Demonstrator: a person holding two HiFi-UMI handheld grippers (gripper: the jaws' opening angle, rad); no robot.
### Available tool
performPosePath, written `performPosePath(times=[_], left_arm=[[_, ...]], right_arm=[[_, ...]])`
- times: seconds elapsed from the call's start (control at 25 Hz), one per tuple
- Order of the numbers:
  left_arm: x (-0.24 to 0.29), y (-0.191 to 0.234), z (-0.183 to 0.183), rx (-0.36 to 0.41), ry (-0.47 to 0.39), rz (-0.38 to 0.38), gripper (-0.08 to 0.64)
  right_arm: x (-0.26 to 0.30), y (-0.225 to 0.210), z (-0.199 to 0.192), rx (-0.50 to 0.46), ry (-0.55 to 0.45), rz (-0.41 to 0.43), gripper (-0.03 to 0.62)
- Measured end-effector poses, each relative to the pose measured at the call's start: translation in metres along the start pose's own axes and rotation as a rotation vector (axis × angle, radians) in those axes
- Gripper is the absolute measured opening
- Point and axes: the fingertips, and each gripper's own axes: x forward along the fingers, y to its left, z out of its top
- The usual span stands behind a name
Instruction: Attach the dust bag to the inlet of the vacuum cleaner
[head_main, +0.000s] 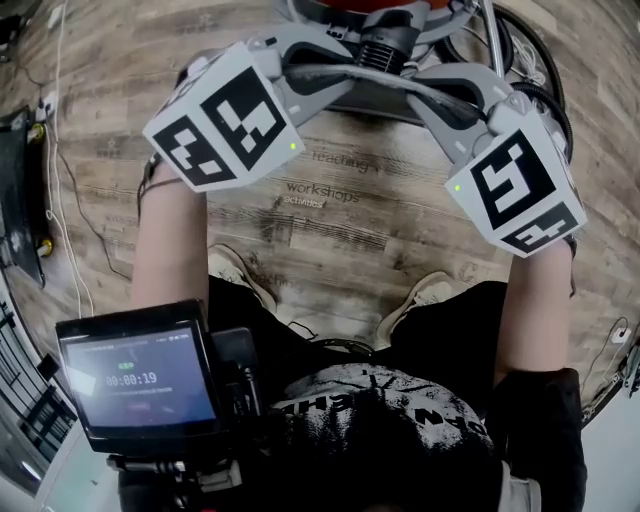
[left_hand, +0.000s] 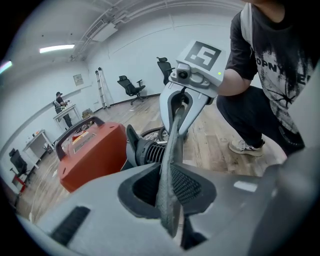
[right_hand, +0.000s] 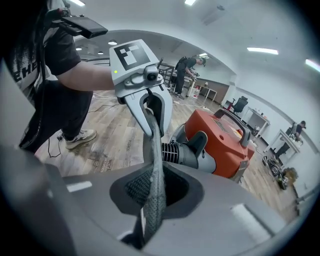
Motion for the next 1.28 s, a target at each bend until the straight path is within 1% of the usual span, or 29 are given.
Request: performPosePath(times=[0.16,0.32,0.48,0.6,0.8,0.92,1.0,1.08,1.2,1.28], left_arm=[[0.001,-0.003,-0.005,-0.016,0.008,-0.009,0.051],[0.001,-0.014,-0.004,-0.063,-0.051,-0.059,0.046],[-0.005,-0.016,0.001,-0.074,-0.09,-0.076,0.049],[-0.009,-0.011,0.001,-0.069,-0.087,-0.059,0.04],[-0.008,-0.007,0.001,-0.018,-0.05,-0.022,0.032],[-0.013,-0.002,0.004,0.022,-0.035,0.01,0.034],[-0.015,0.001,0.006,0.04,-0.029,0.023,0.035],[-0.016,0.003,0.008,0.053,-0.025,0.031,0.037],[-0.019,0.008,0.009,0.054,-0.028,0.045,0.04],[-0.017,0.013,0.01,0.04,-0.036,0.06,0.045]], right_arm=[[0.0,-0.003,0.004,-0.004,-0.013,-0.018,0.029],[0.003,-0.002,-0.003,0.053,-0.017,-0.012,0.029],[0.002,-0.004,-0.007,0.095,-0.02,-0.01,0.029],[0.003,-0.006,-0.006,0.096,-0.02,-0.009,0.031],[0.0,-0.003,-0.004,0.08,-0.012,0.021,0.031],[0.001,0.0,-0.003,0.102,-0.011,0.042,0.028],[0.003,0.0,-0.003,0.109,-0.006,0.043,0.029],[0.002,0.001,-0.003,0.091,0.0,0.033,0.031],[-0.002,0.0,0.003,0.08,-0.007,0.019,0.031],[-0.004,-0.003,0.004,0.102,-0.016,0.018,0.032]])
